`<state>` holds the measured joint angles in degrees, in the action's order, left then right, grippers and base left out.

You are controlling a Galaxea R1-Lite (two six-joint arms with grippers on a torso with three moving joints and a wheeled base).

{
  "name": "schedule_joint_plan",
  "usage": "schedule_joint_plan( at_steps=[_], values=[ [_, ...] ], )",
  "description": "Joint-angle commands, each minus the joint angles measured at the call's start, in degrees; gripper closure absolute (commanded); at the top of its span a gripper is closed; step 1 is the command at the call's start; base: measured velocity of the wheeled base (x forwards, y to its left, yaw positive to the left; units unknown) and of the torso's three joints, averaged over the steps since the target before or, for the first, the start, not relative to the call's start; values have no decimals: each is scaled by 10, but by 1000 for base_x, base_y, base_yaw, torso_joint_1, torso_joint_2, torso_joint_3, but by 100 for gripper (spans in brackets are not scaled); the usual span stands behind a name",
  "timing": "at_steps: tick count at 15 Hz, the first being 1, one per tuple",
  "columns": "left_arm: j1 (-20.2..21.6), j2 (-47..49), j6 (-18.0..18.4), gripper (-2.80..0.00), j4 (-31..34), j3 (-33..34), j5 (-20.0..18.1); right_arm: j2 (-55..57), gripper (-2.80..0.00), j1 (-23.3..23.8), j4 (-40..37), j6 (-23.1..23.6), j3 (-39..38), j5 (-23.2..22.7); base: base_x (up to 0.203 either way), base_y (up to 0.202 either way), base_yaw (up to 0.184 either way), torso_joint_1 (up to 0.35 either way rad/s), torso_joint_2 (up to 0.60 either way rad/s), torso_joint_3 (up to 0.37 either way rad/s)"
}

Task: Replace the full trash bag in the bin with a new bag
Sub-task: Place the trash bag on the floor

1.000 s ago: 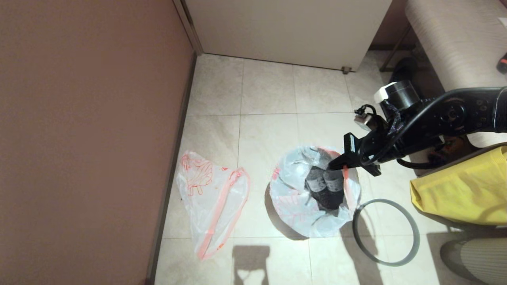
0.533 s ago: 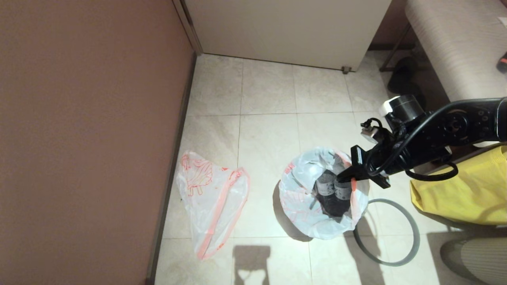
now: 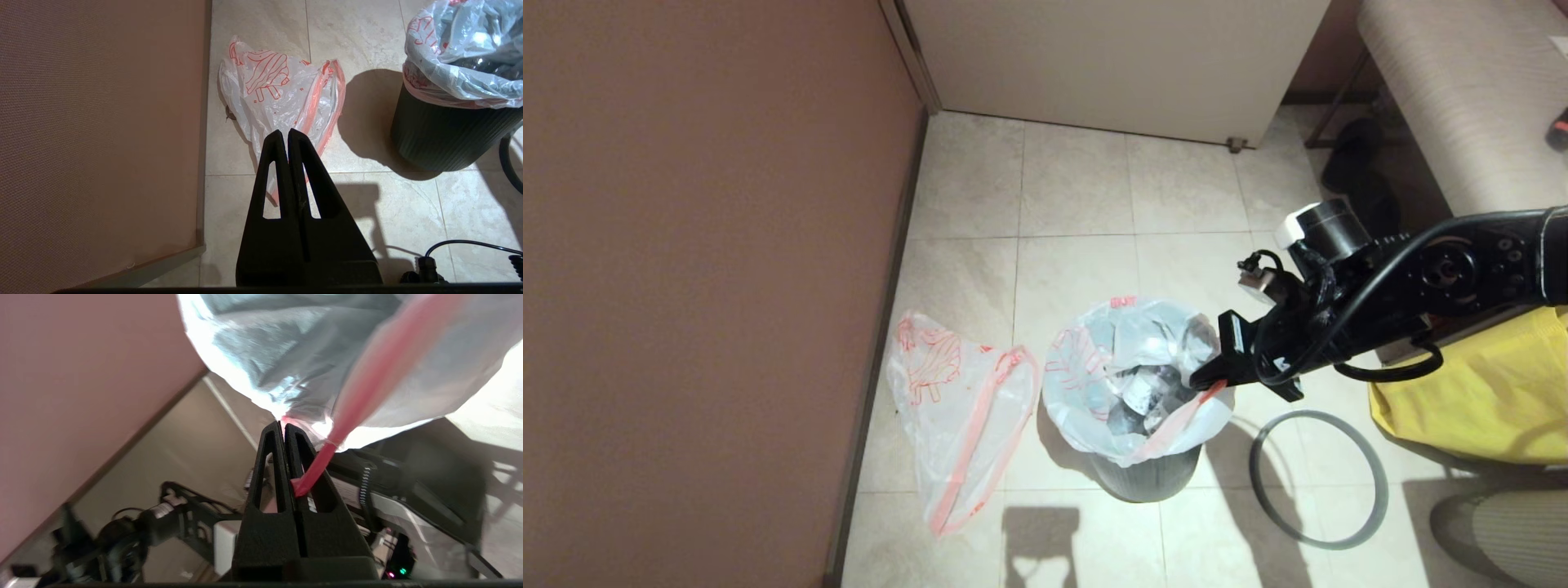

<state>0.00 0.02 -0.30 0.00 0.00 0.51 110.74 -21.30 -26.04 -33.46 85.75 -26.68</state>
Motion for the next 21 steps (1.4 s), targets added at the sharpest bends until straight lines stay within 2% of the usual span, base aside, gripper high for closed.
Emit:
schedule_joint_plan(
  at_steps=[1, 4, 5, 7, 10, 14, 18, 21],
  values=[
    [0, 0, 0, 0, 0, 0, 0, 41, 0, 10, 8, 7, -18, 7, 0, 0, 0, 0, 0, 0],
    [0, 0, 0, 0, 0, 0, 0, 113, 0, 45, 133, 22, -71, 49, 0, 0, 0, 0, 0, 0],
    [0, 0, 0, 0, 0, 0, 0, 119, 0, 52, 145, 24, -75, 54, 0, 0, 0, 0, 0, 0],
    [0, 0, 0, 0, 0, 0, 0, 133, 0, 53, 147, 26, -73, 63, 0, 0, 0, 0, 0, 0],
    [0, 0, 0, 0, 0, 0, 0, 194, 0, 49, 156, 55, -49, 110, 0, 0, 0, 0, 0, 0],
    [0, 0, 0, 0, 0, 0, 0, 274, 0, -1, 187, 71, -32, 174, 0, 0, 0, 0, 0, 0],
    [0, 0, 0, 0, 0, 0, 0, 358, 0, -7, 195, 71, 26, 190, 0, 0, 0, 0, 0, 0],
    [0, 0, 0, 0, 0, 0, 0, 417, 0, -7, 173, 71, 83, 241, 0, 0, 0, 0, 0, 0]
  ],
)
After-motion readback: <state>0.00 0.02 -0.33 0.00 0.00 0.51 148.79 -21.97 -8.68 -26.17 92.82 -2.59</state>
